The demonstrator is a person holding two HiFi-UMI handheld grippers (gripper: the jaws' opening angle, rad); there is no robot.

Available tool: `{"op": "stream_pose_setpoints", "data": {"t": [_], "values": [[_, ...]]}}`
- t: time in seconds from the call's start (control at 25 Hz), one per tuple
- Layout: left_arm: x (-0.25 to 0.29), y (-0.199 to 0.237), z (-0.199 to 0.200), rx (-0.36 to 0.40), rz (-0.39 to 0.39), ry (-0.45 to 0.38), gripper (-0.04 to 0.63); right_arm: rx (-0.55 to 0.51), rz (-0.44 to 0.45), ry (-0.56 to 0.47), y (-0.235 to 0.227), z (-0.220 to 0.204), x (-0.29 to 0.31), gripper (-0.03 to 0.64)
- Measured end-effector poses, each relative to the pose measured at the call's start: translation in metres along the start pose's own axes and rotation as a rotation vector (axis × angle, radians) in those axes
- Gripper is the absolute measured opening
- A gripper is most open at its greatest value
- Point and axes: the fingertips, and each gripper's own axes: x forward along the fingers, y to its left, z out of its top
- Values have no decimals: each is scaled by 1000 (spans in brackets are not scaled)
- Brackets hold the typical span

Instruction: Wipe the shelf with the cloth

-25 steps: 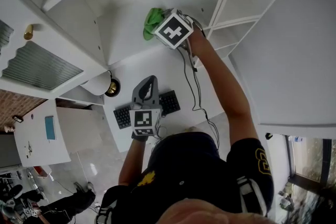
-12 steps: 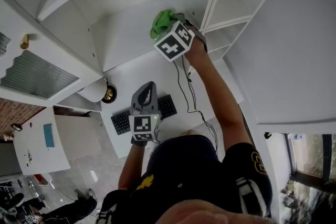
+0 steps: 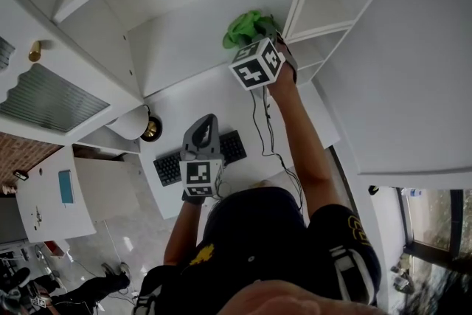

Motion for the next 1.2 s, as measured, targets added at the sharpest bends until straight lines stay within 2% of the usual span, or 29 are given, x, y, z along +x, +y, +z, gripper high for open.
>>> {"op": "stream_pose_setpoints", "data": {"t": [0.12, 0.2, 0.24, 0.32, 0.44, 0.56, 0.76, 0.96, 1.2], "values": [[-15, 0, 6, -2, 19, -13, 18, -41, -94, -92, -3, 20, -22, 103], [-24, 5, 2, -6, 41, -10, 18, 2, -137, -259, 11, 43, -46, 104], [-28, 11, -3, -11, 55, -3, 18, 42, -109, -355, 28, 57, -59, 104], [-39, 25, -13, -21, 93, 13, 18, 87, 2, -543, 75, 89, -81, 104], [-62, 44, -25, -36, 169, 33, 18, 11, 122, -717, 142, 121, -108, 106], [-81, 66, -32, -55, 261, 40, 18, 31, 198, -782, 185, 127, -111, 106], [-110, 95, -34, -70, 365, 32, 18, 61, 201, -896, 233, 122, -105, 106], [-123, 105, -38, -78, 399, 36, 18, 54, 173, -911, 246, 119, -98, 106], [-117, 98, -30, -63, 377, 24, 18, 9, 158, -914, 246, 110, -97, 106]]}}
